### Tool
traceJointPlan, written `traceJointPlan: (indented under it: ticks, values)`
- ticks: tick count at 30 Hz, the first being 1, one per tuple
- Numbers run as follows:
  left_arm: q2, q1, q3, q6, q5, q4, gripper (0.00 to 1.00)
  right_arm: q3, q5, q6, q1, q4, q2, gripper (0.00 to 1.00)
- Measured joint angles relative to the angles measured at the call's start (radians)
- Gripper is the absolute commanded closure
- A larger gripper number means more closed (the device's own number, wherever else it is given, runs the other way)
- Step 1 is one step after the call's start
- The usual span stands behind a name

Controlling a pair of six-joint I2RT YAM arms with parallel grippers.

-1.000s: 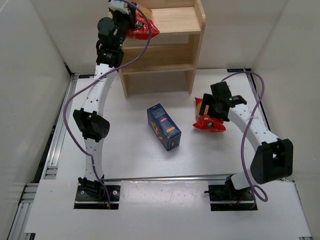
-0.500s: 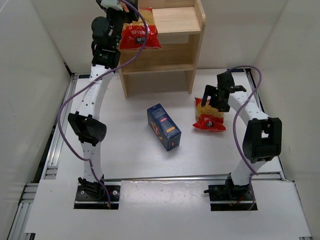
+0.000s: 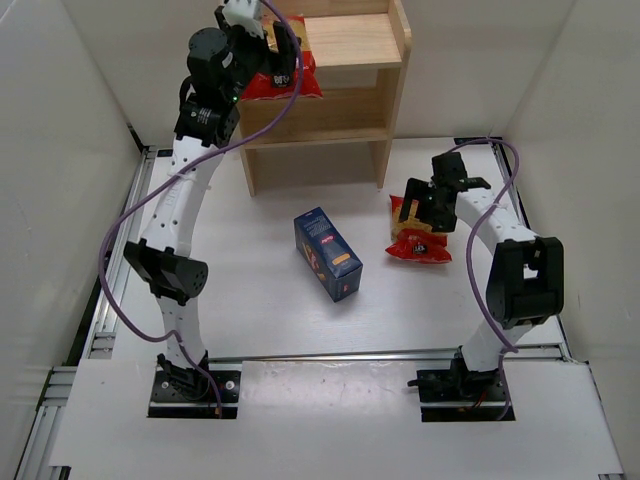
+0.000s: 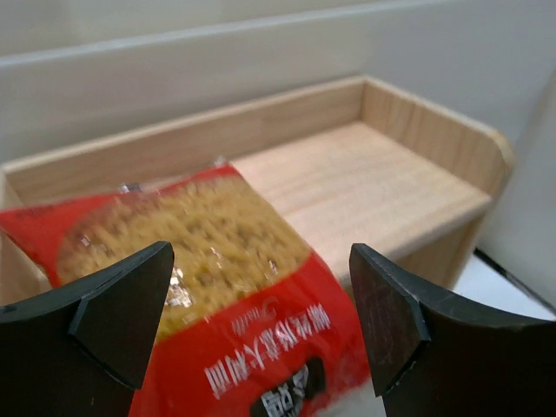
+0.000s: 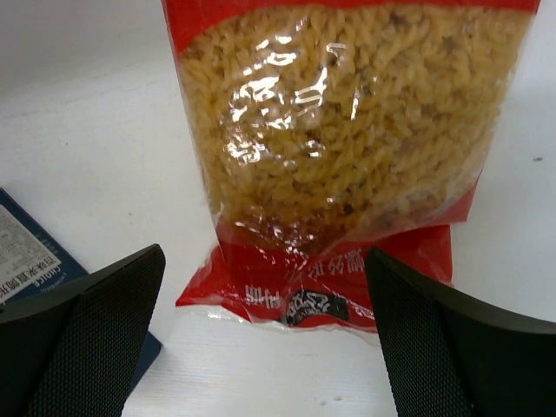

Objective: Place and organize the pasta boxes and bags onto the shelf

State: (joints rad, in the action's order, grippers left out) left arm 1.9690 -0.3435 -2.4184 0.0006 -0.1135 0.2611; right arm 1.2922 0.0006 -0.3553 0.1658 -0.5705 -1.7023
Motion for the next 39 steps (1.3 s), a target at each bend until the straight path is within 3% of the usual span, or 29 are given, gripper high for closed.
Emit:
traceJointPlan:
  ticks: [2,3,6,7,9,10,12,25,33,39]
  values:
    - [-0.017,-0.013,0.031,0.000,0.006,0.040,0.07,-0.017,-0.004,0.000,0.000,0.000,0.015,0.00]
    - [-0.021,-0.018,0.042,0.000,0.019,0.058,0.12,-0.026,-0.005,0.000,0.000,0.000,0.024,0.00]
    - [-0.019,-0.026,0.062,-0.002,0.066,0.087,0.37,-0.034,-0.006,0.000,0.000,-0.003,0.042,0.00]
    - [-0.018,-0.029,0.067,0.000,0.081,0.092,0.53,-0.034,-0.007,0.000,0.000,-0.001,0.046,0.00]
    - [-0.014,-0.030,0.069,0.000,0.100,0.102,0.63,-0.035,-0.008,0.000,0.000,-0.002,0.055,0.00]
    - [-0.013,-0.030,0.069,0.001,0.106,0.106,0.77,-0.036,-0.008,0.000,0.000,-0.001,0.059,0.00]
    - [-0.009,-0.030,0.065,-0.002,0.113,0.109,0.90,-0.040,-0.008,0.000,0.000,0.000,0.066,0.00]
    - [0.126,-0.010,-0.134,0.000,0.132,0.097,0.90,-0.047,0.016,0.000,0.000,-0.004,0.074,0.00]
    - [0.167,0.023,-0.130,-0.001,0.129,0.010,0.90,-0.047,-0.016,0.012,0.012,-0.012,0.117,0.00]
    - [0.168,0.024,-0.128,-0.001,0.129,0.000,0.90,-0.046,-0.135,0.072,0.220,0.128,0.328,0.00]
